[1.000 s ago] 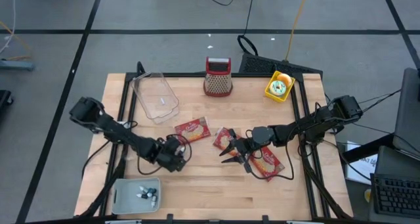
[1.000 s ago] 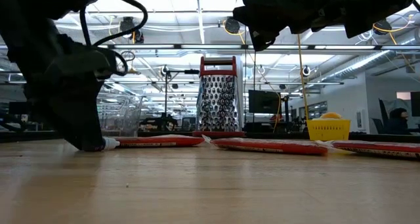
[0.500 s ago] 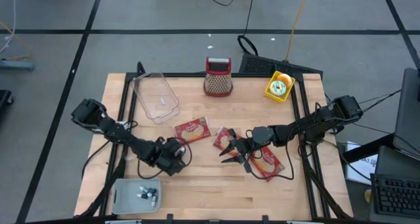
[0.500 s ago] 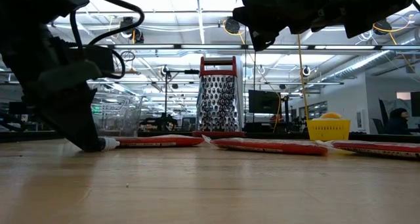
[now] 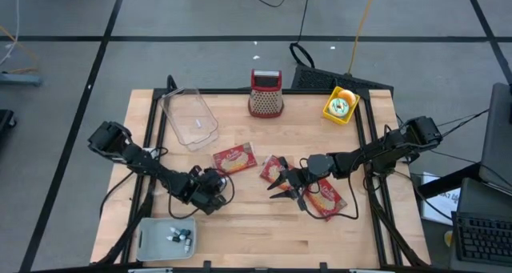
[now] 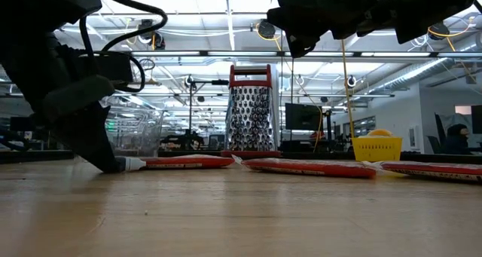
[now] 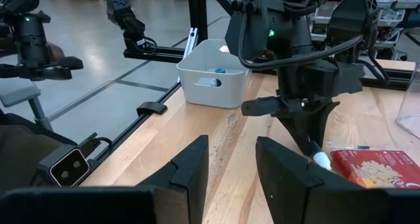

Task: Pick & Place Food Item
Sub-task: Put the black food coloring bottle into the gray bin

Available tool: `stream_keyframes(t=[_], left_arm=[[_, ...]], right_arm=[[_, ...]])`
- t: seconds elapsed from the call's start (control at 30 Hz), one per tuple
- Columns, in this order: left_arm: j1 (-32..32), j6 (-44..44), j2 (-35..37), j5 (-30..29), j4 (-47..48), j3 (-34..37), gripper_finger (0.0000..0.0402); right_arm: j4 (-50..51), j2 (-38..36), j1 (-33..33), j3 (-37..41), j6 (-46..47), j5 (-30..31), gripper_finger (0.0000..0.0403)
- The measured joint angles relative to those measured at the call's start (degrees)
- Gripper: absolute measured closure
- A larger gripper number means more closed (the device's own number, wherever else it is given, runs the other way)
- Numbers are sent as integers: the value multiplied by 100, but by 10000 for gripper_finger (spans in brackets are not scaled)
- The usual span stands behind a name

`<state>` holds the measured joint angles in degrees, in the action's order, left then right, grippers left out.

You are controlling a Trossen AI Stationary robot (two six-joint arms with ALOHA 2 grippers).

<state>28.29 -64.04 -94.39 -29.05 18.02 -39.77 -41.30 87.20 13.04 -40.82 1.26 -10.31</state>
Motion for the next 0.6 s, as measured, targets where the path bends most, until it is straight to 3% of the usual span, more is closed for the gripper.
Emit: stream_keyframes(t=[0.17,0.43,0.6], left_arm=[[-13,480,16,-77,-499,17,347],[-15,1632,103,-79,-2352,9,343],[-88,2183,111,94,-3475,7,350]], right_arm=[[2,2,0,0,-1,1,287],[375,2,2,0,-467,12,287],[559,93,78,-2,-899,692,288]])
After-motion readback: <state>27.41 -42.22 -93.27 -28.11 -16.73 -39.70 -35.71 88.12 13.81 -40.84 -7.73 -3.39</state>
